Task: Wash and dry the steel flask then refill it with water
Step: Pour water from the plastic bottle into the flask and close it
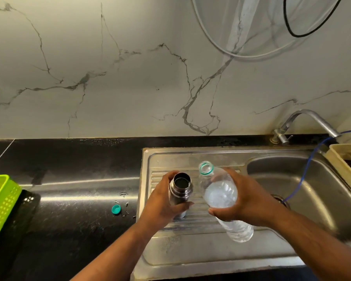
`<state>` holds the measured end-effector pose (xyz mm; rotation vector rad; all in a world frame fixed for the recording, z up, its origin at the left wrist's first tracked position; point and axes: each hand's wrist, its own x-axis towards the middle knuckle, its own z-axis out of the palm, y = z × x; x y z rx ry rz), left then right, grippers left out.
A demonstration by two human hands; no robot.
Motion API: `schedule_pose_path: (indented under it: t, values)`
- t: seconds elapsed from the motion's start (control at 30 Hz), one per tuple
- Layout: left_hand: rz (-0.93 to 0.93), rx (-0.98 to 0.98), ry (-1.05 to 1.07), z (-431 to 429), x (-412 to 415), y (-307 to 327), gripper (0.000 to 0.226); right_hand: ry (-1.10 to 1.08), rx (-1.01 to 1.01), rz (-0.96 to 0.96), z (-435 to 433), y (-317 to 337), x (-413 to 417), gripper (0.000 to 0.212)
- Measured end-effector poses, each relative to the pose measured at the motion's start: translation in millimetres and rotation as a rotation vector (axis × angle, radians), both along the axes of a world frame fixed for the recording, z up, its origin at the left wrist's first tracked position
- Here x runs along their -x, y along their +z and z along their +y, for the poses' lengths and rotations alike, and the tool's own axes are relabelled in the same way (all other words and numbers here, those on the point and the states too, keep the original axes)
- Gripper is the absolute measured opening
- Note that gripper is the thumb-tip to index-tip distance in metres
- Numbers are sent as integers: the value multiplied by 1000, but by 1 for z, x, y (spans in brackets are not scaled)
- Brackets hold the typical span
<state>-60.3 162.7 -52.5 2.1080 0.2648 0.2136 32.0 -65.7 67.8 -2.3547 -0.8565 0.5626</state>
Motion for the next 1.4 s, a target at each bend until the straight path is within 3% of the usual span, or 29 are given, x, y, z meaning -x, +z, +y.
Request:
schedule_pose_path:
  t: [0.13, 0.33, 0.43, 0.6, 0.8, 0.9, 1.13, 1.3, 1.4]
  values:
    - [77, -3, -7, 29, 25, -16, 103, 15, -108, 1, 7, 2, 26, 85]
    - [82, -156, 209, 94, 80, -47, 39, 95, -182, 102, 35, -1, 61, 88]
    - [142, -249, 254, 126, 94, -64, 43, 91, -222, 148, 58, -9, 77, 87]
    - [296, -372, 136, 152, 98, -78, 43, 115, -244, 136, 104, -28, 96, 86]
    - [270, -464, 70, 158, 97, -87, 20, 29, -354, 168, 160, -56, 103, 82]
    - [236, -395, 91, 166, 103, -91, 16, -19, -407, 147, 187, -68, 100, 79]
    - [-22, -45, 429, 189, 106, -33, 24, -117, -442, 169, 232, -94, 99, 82]
    - [-233, 466, 449, 184, 106, 31, 19, -147, -452, 160, 249, -101, 105, 85]
    - [-404, 528, 354, 169, 106, 74, 26, -140, -424, 129, 250, -101, 109, 84]
